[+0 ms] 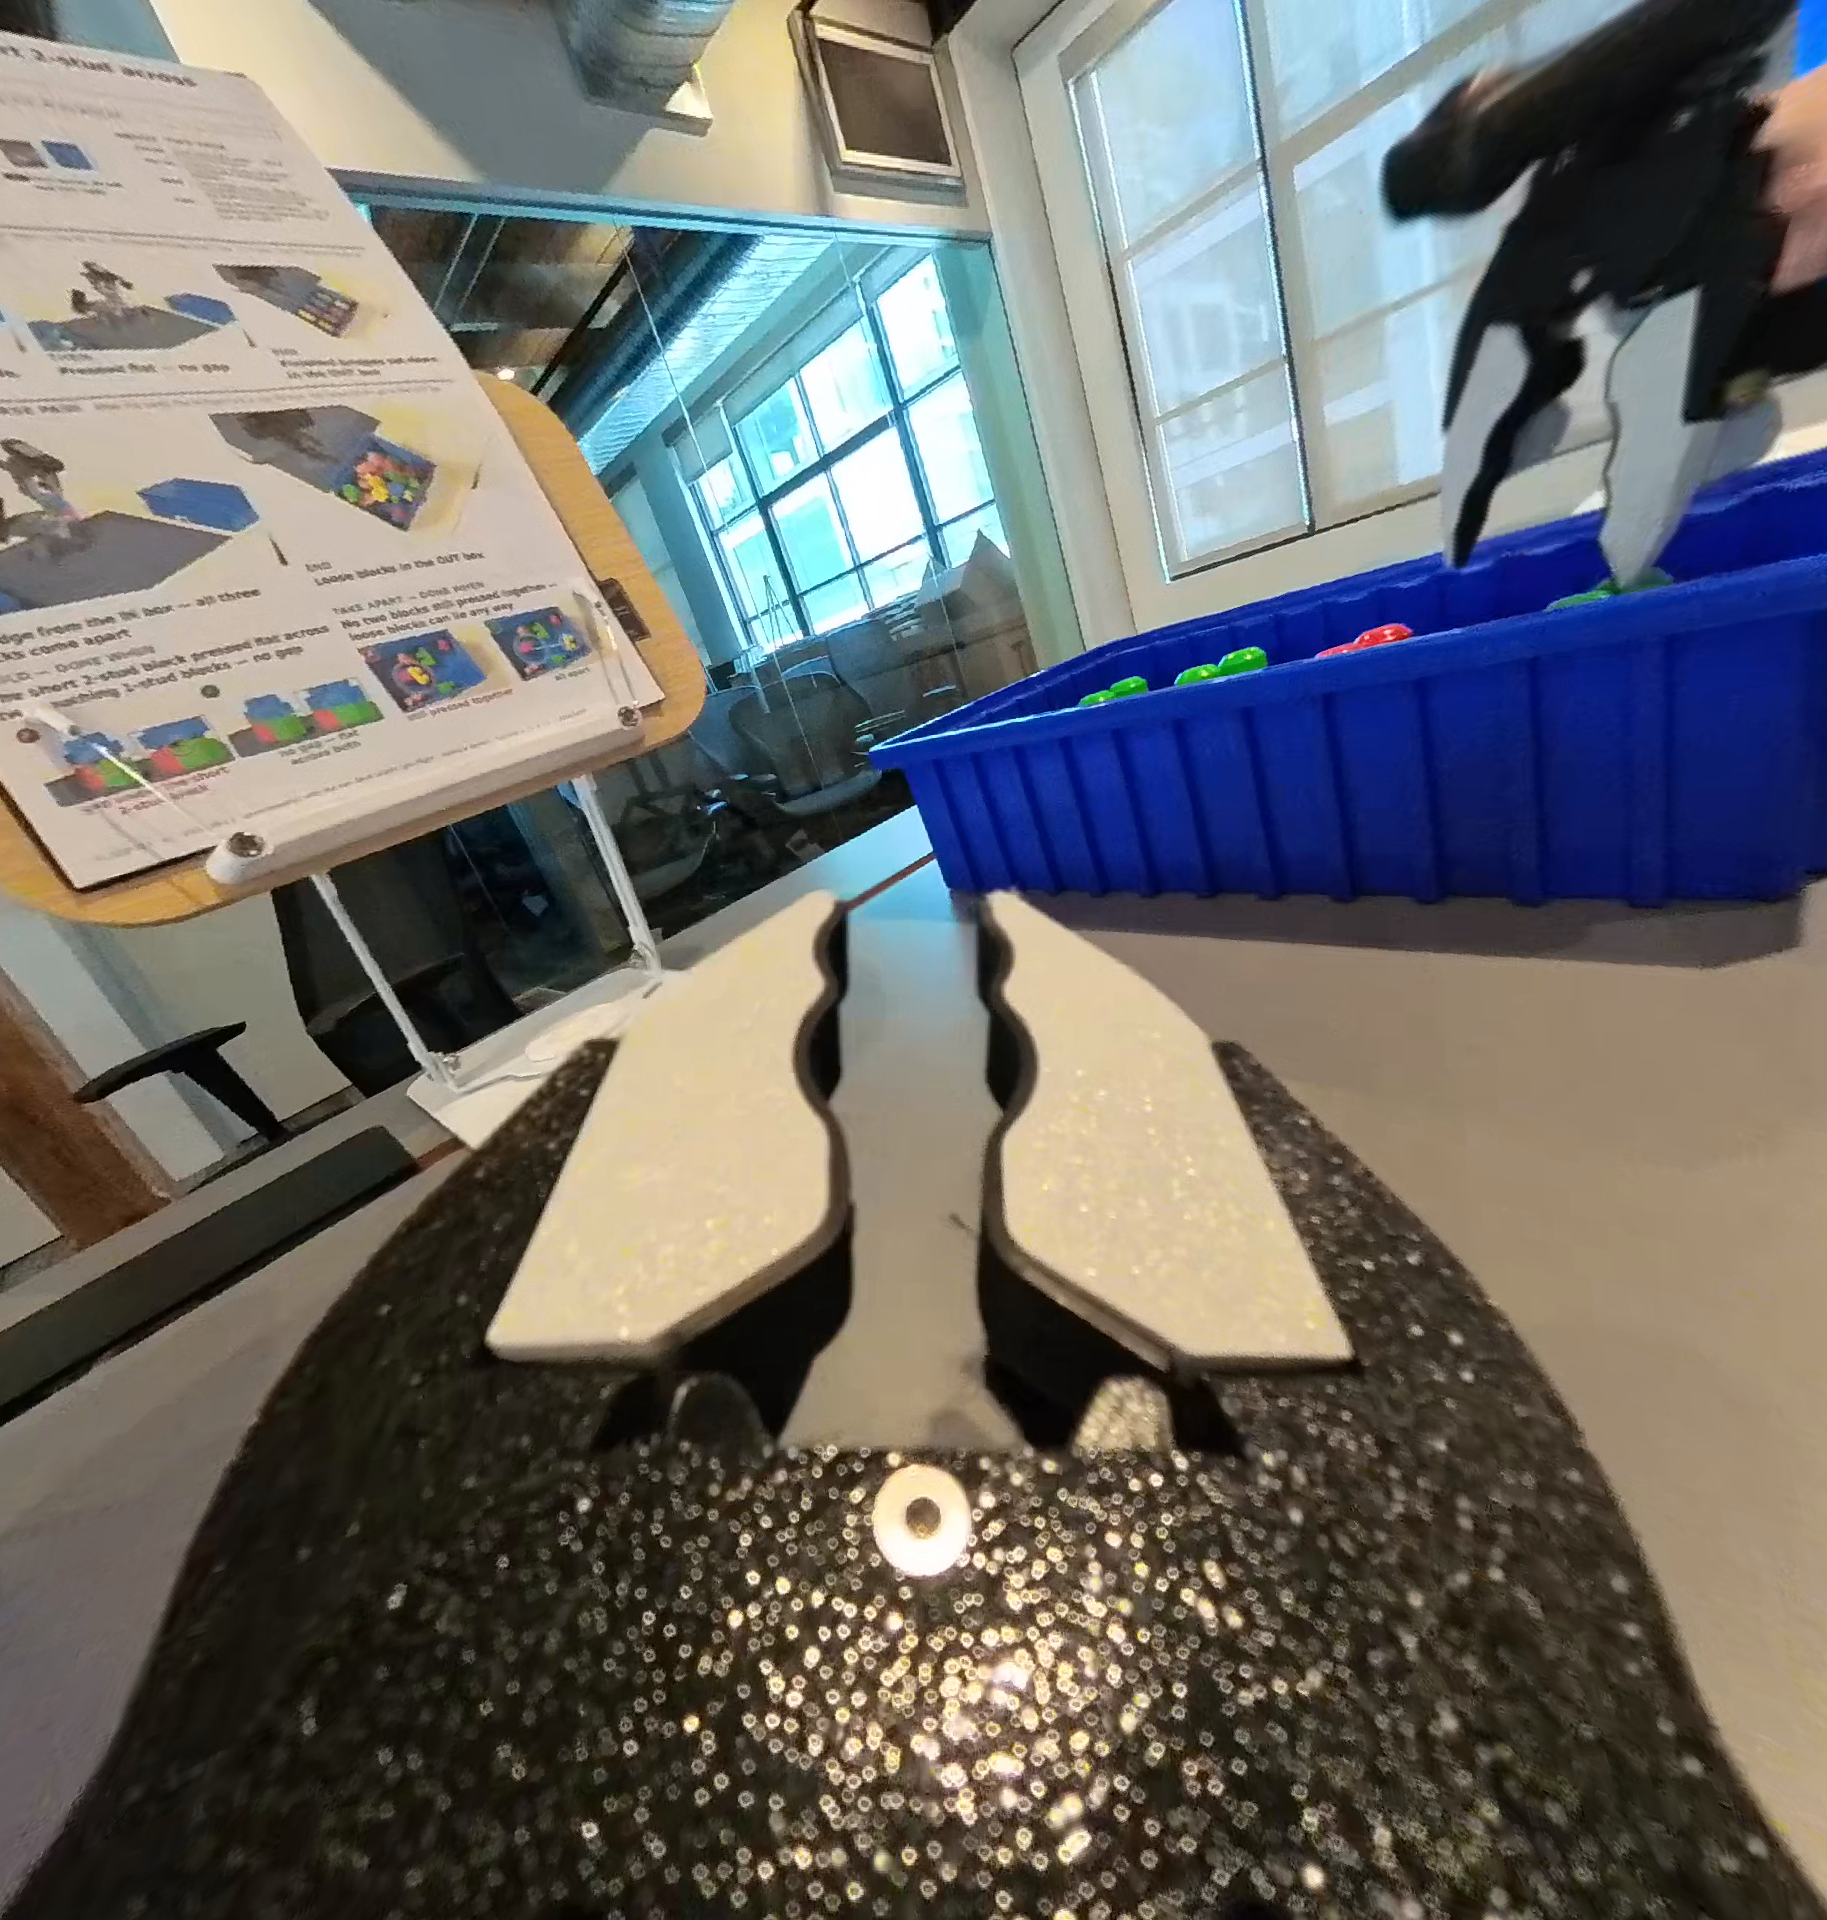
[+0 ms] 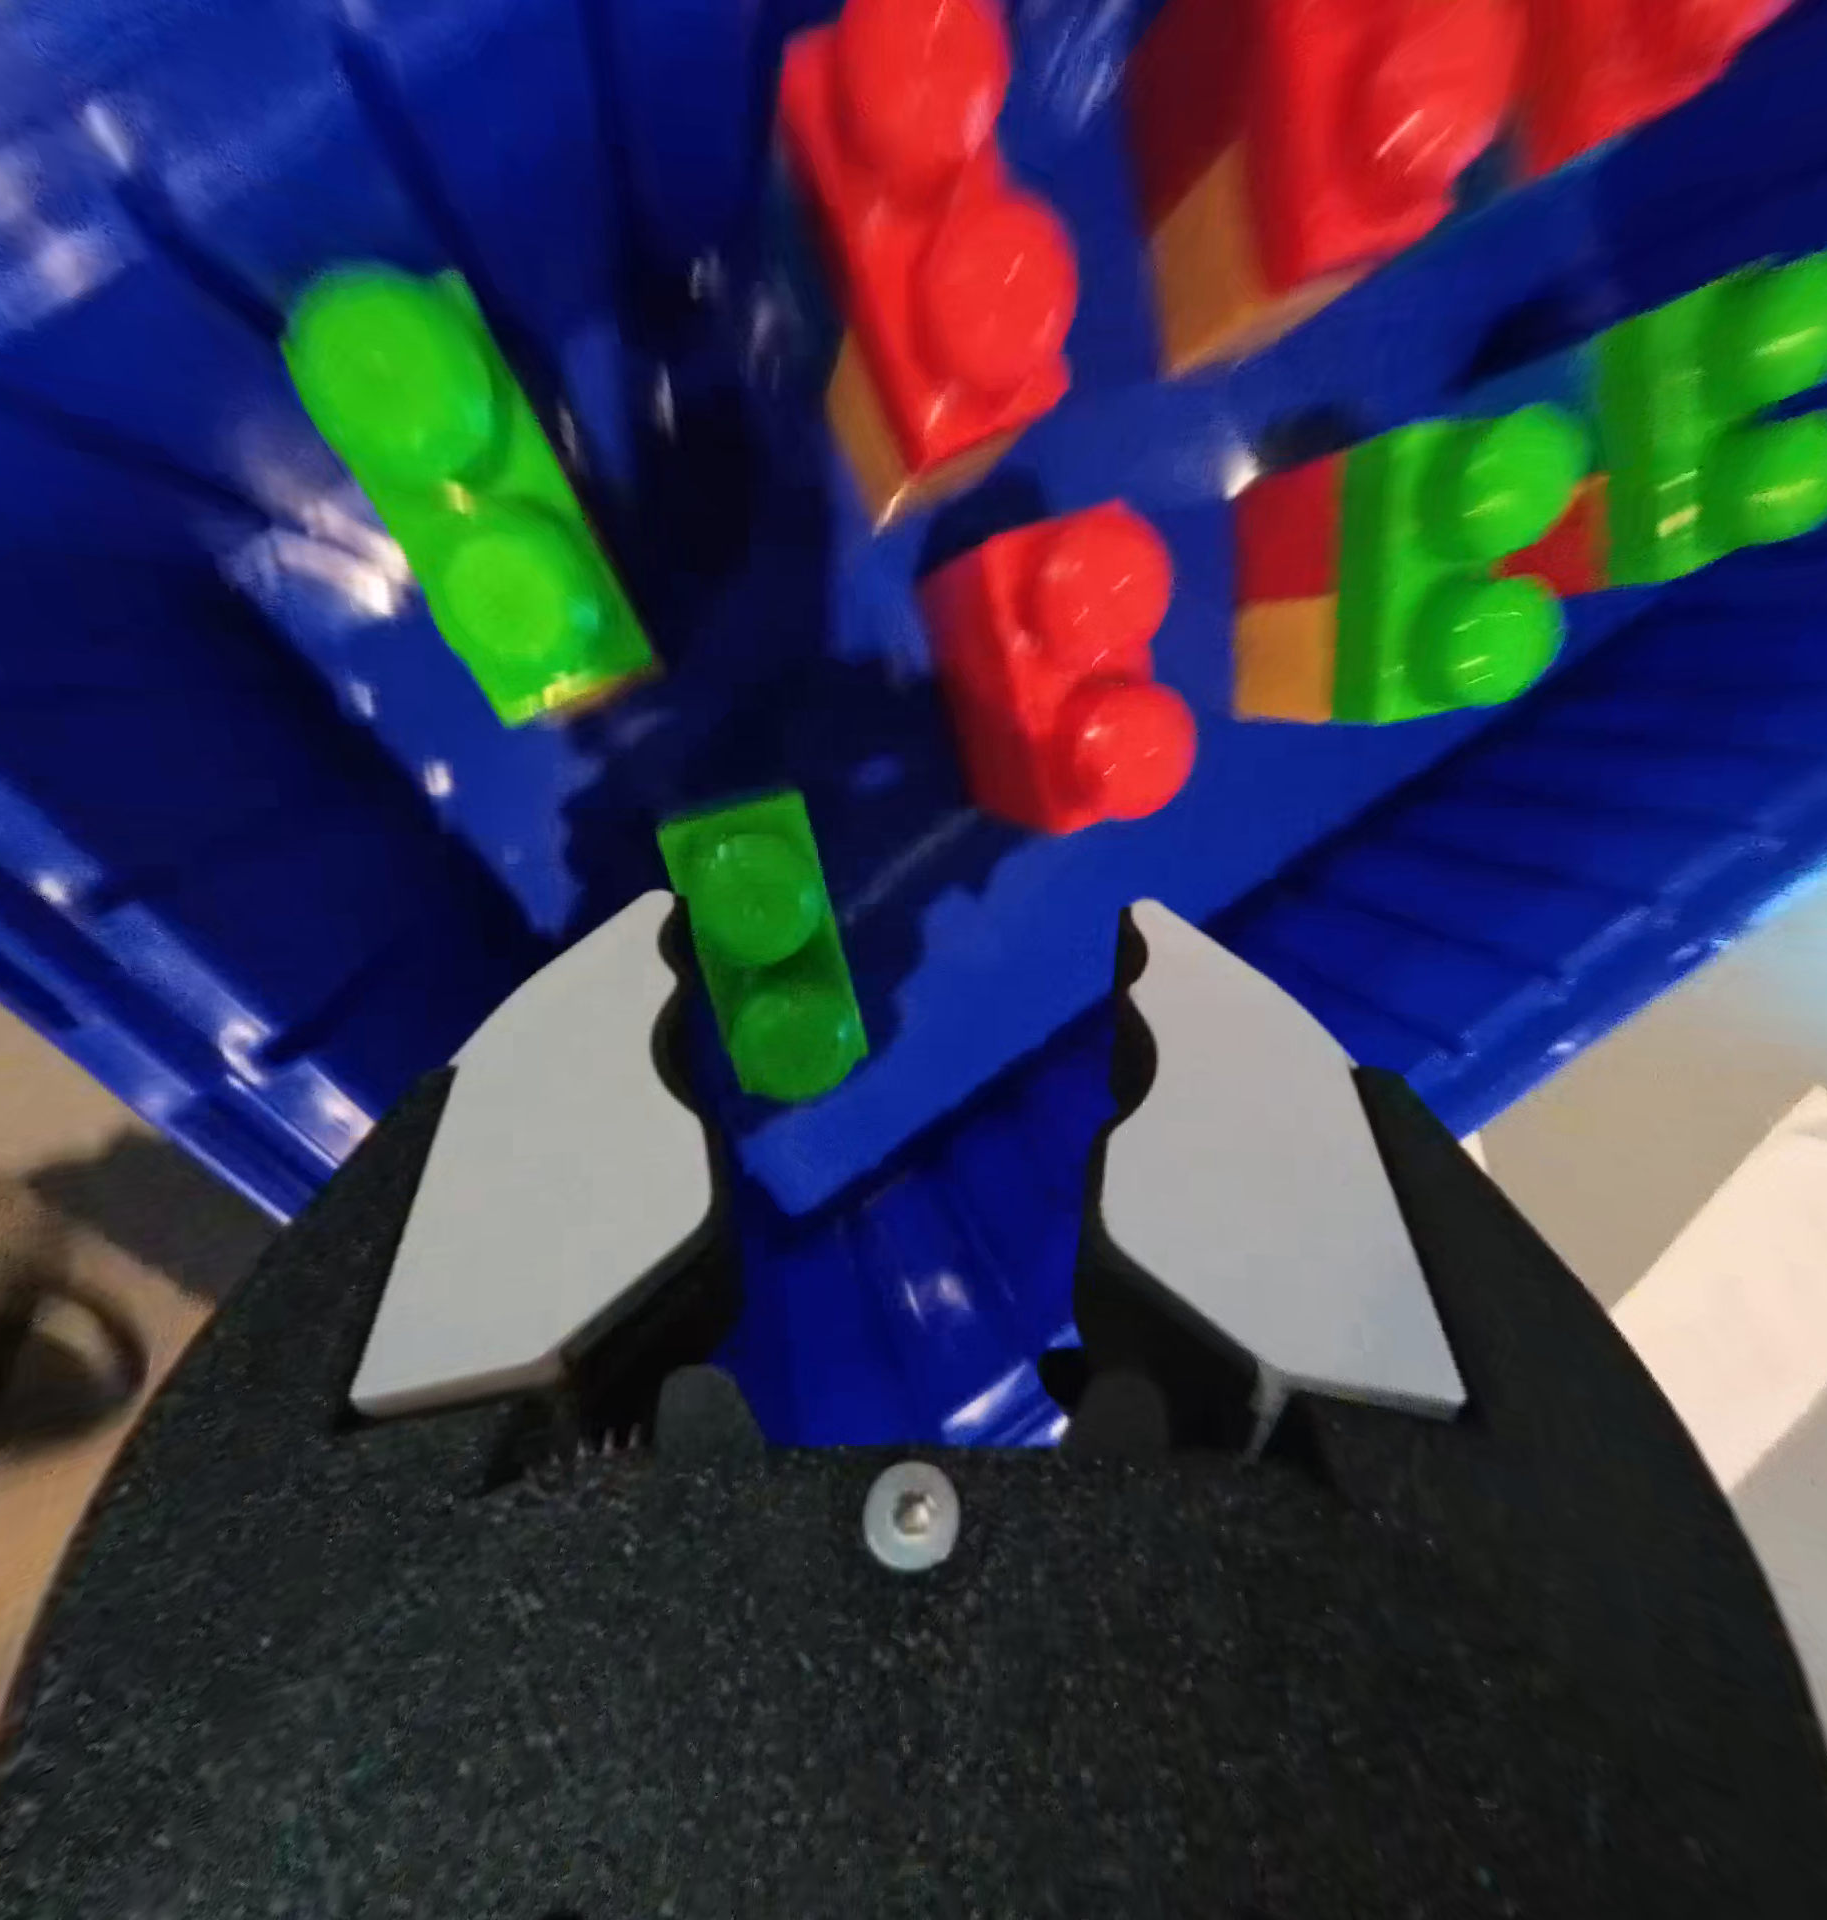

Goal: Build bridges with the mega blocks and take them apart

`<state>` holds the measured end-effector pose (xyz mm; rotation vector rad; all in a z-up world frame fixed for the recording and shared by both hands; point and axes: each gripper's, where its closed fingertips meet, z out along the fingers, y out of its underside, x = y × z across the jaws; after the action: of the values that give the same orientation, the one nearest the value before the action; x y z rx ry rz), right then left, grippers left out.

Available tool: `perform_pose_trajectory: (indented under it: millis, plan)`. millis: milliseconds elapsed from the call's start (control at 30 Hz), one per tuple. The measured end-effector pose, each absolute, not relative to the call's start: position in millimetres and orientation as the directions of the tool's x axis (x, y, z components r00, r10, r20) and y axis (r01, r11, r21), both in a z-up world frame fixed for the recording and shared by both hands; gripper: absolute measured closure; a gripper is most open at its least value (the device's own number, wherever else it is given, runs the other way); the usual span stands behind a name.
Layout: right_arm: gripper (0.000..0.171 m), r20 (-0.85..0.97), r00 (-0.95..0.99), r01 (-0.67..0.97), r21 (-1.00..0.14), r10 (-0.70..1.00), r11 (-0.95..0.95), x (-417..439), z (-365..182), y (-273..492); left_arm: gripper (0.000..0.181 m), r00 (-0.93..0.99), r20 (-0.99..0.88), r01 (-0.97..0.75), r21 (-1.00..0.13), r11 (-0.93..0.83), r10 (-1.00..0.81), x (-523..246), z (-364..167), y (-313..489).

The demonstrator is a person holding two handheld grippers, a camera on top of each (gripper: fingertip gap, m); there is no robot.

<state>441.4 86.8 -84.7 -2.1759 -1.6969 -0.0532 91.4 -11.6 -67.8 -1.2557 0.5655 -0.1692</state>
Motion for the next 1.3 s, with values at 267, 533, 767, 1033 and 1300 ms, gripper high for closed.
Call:
perform_pose_trajectory:
  millis: [267, 533, 767, 1033, 1300]
  plan:
    - [0.073, 0.434, 0.502, 0.31, -0.898, 0.748, 0.313, 347.2, 39.9, 33.3, 0.136, 0.871, -0.292, -0.169, -0.933, 0.317, -0.396, 84.7, -64.0, -9.4]
    - [0.055, 0.441, 0.602, 0.226, -0.894, 0.665, 0.388, 274.1, 37.1, -31.0, 0.129, 0.857, -0.234, -0.111, -0.954, 0.279, -0.459, 87.1, -33.0, -45.3]
    - [0.058, 0.539, 0.535, 0.381, -0.841, 0.651, 0.383, 234.2, -2.1, -52.5, 0.118, 0.931, -0.154, -0.065, -0.962, 0.265, -0.33, 27.8, 12.1, -120.3]
    - [0.068, 0.457, 0.426, 0.247, -0.889, 0.78, 0.386, 155.4, -25.2, -88.4, 0.123, 0.872, -0.475, -0.487, -0.864, 0.125, 0.116, -86.8, 51.4, -196.0]
    - [0.082, 0.45, 0.248, 0.063, -0.891, 0.858, 0.449, 41.2, 4.3, -138.5, 0.141, 0.803, -0.545, -0.558, -0.83, -0.018, 0.242, -169.4, 32.0, -258.2]
